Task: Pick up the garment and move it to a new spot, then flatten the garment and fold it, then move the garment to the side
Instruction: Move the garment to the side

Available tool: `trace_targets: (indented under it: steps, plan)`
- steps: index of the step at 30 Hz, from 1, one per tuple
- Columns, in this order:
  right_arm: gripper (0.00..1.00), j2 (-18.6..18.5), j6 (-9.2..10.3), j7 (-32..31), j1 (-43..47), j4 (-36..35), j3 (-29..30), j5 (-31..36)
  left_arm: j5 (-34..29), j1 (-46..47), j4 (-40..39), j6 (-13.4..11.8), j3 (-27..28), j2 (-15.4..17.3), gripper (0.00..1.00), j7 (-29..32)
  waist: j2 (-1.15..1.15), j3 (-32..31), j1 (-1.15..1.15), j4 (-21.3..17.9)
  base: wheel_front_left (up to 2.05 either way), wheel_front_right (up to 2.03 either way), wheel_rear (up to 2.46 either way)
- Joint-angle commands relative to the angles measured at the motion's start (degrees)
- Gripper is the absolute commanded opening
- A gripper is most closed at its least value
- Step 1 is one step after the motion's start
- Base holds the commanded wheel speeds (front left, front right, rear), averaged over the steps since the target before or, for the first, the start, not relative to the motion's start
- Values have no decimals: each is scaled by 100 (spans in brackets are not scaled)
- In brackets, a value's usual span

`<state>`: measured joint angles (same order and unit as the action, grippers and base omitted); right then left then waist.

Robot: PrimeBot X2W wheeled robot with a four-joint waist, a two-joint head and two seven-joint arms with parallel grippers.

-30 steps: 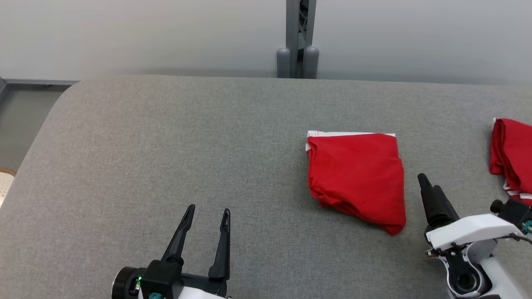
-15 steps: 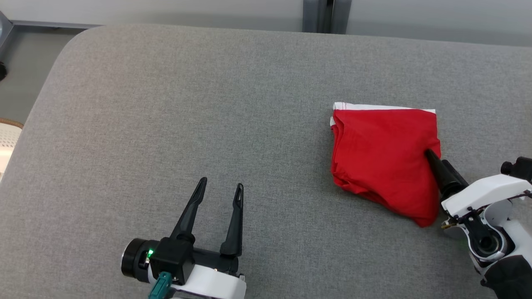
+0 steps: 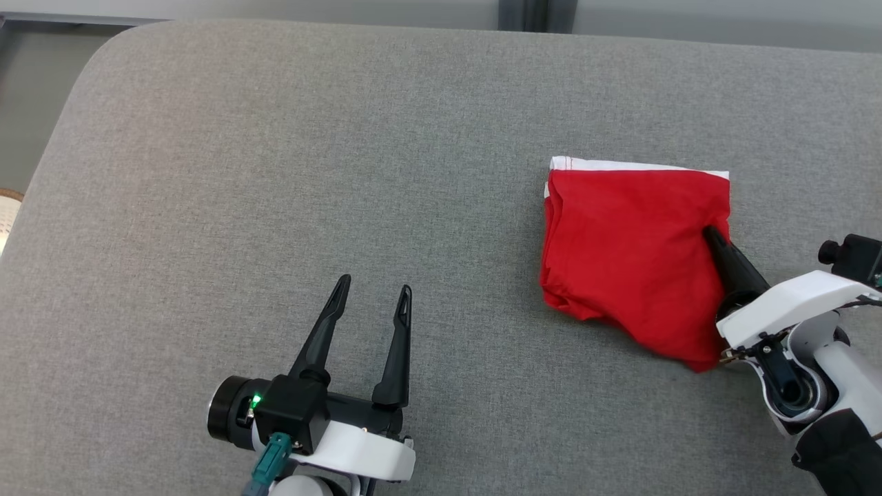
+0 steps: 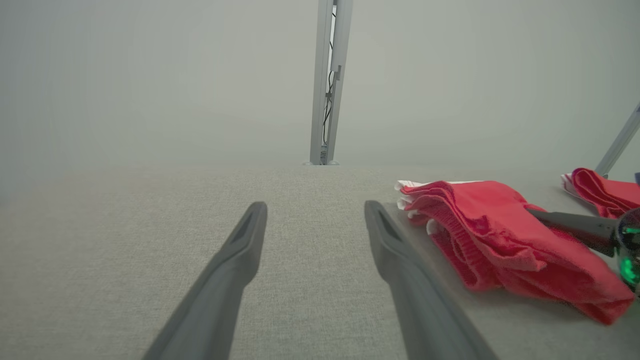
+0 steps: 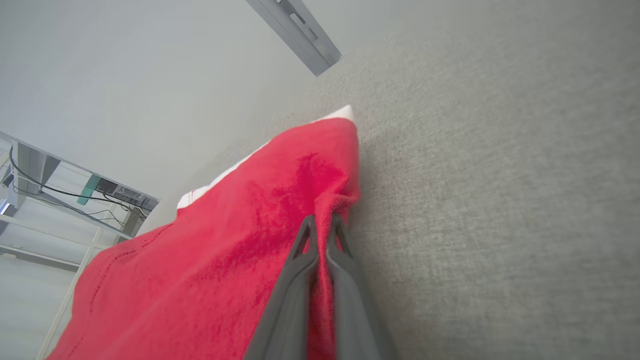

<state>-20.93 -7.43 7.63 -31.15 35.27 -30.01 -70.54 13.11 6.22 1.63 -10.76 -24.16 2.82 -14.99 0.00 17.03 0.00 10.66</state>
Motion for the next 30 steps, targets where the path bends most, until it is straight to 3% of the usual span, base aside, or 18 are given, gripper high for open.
trace_targets:
  steps: [1,7,13,22,30]
  plan:
    - [0,31,-10,54,121,15,-77,22,3,64,11,-33,8,20,100,-23,0,-36,0,-30,0,0,0]
    - [0,-106,-10,602,-19,35,-416,499,-74,-35,30,0,60,21,100,-23,0,-231,0,-226,0,0,0]
    - [0,-46,-10,763,-191,163,-436,1178,-203,-89,27,65,134,21,100,-23,0,-375,0,-573,0,0,0]
    - [0,184,-6,758,-70,-300,345,2572,-350,-121,27,171,224,21,100,-23,0,-436,0,-1355,0,0,0]
    - [0,295,-6,760,29,-533,592,3105,-459,-51,60,271,317,23,100,-23,0,-384,0,-1961,0,0,0]
